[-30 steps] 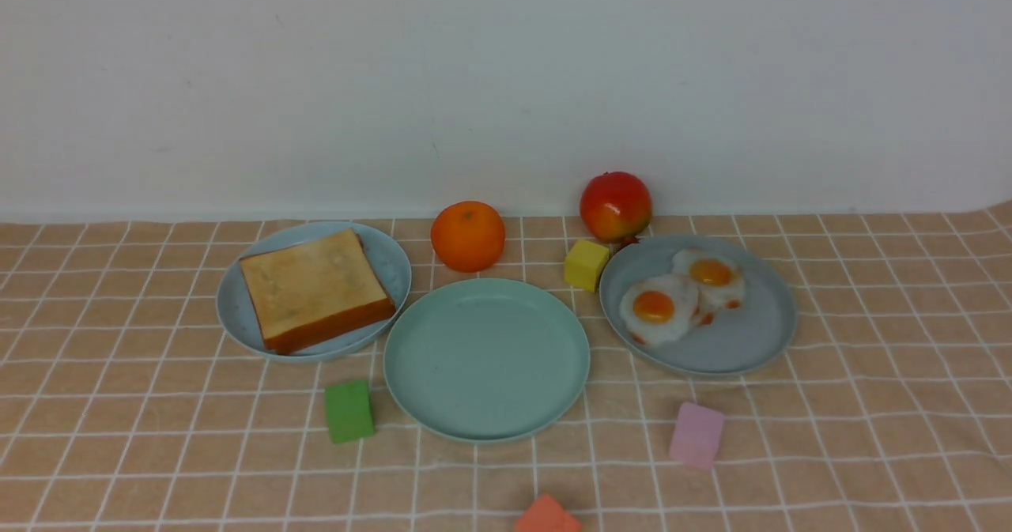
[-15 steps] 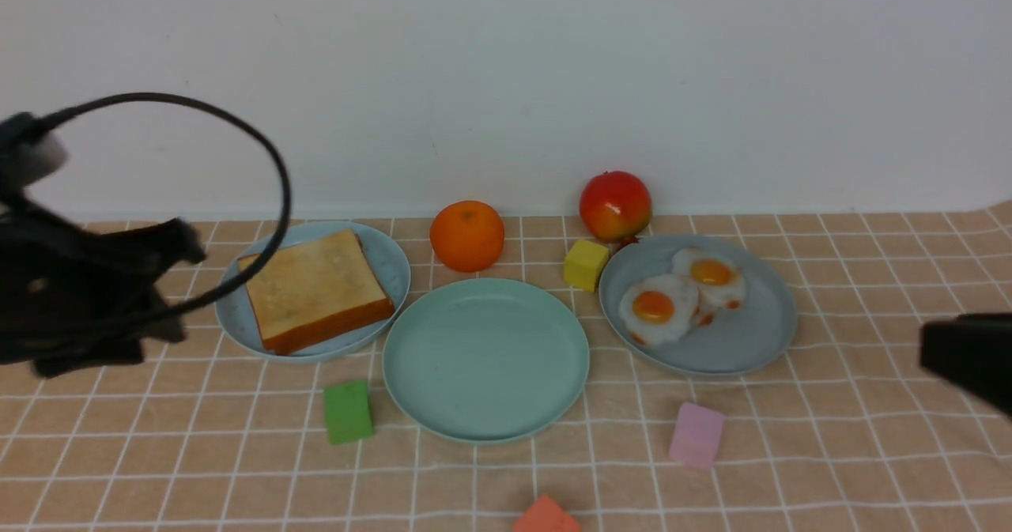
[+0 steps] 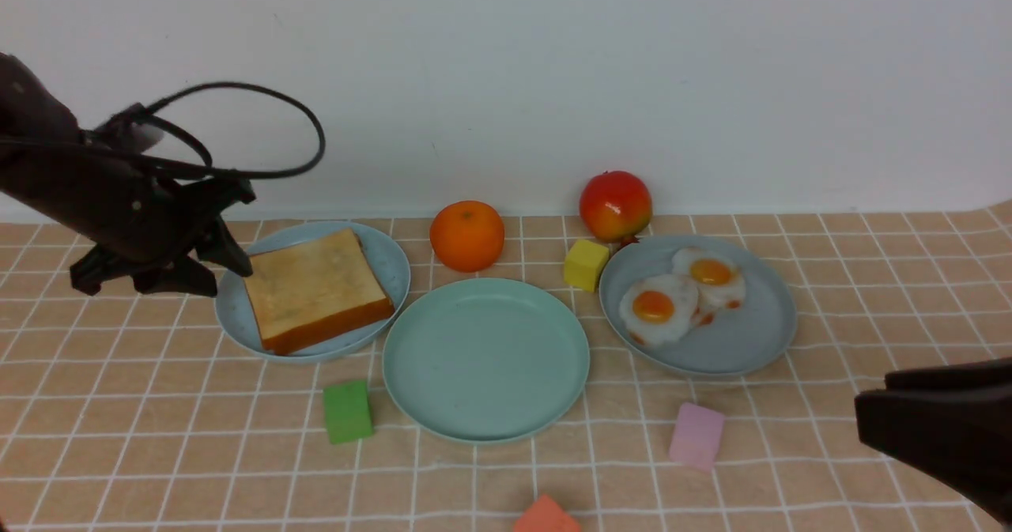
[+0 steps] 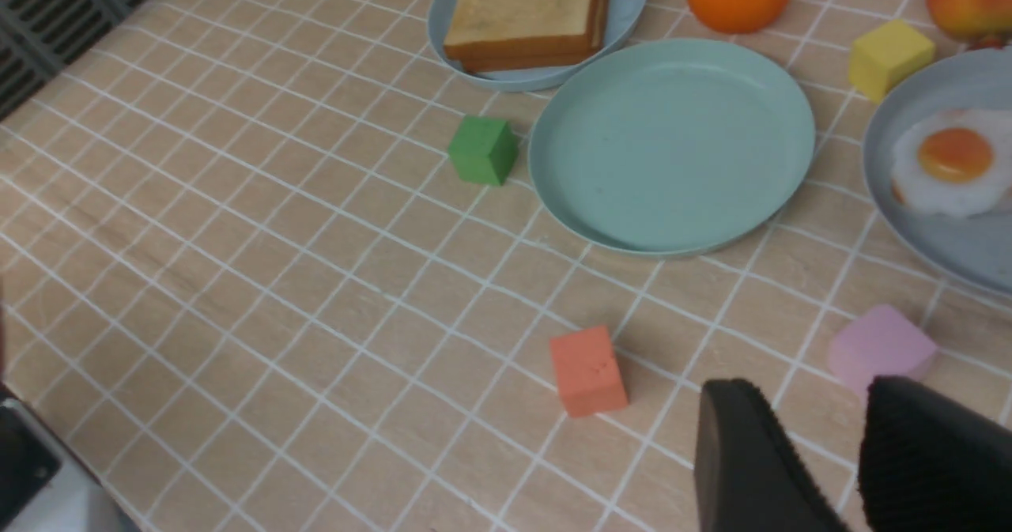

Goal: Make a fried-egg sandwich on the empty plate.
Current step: Use the left arm to grab a slice of bread, then use the left arm to put a slice of bread into the empty plate in the middle

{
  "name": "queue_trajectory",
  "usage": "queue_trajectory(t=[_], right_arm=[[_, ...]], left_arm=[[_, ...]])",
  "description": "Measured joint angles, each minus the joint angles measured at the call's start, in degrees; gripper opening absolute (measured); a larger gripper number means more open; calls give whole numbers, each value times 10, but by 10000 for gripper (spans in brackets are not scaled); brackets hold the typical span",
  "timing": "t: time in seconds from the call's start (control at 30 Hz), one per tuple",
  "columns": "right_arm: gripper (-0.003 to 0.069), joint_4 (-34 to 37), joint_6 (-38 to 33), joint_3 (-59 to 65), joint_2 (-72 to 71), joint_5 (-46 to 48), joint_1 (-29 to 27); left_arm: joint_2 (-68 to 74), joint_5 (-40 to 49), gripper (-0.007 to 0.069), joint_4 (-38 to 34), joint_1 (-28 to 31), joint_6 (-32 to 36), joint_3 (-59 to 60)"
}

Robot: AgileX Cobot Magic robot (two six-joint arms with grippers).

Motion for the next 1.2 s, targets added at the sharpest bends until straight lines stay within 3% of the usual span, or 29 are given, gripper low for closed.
queue_trajectory(t=[0.2, 0.43, 0.83, 1.03, 1.2], right_arm=[[241, 9, 0, 0, -1, -3, 0], [241, 10, 0, 0, -1, -3, 0], [241, 10, 0, 0, -1, -3, 0], [241, 10, 0, 0, -1, -3, 0], [241, 10, 0, 0, -1, -4, 0]], left_arm=[[64, -11, 341, -2, 0, 20, -24], [101, -20, 316, -35, 0, 29, -28], [87, -10, 36, -37, 0, 56, -28], [32, 6, 36, -29, 0, 69, -28], [-28, 52, 36, -95, -10, 116, -28]])
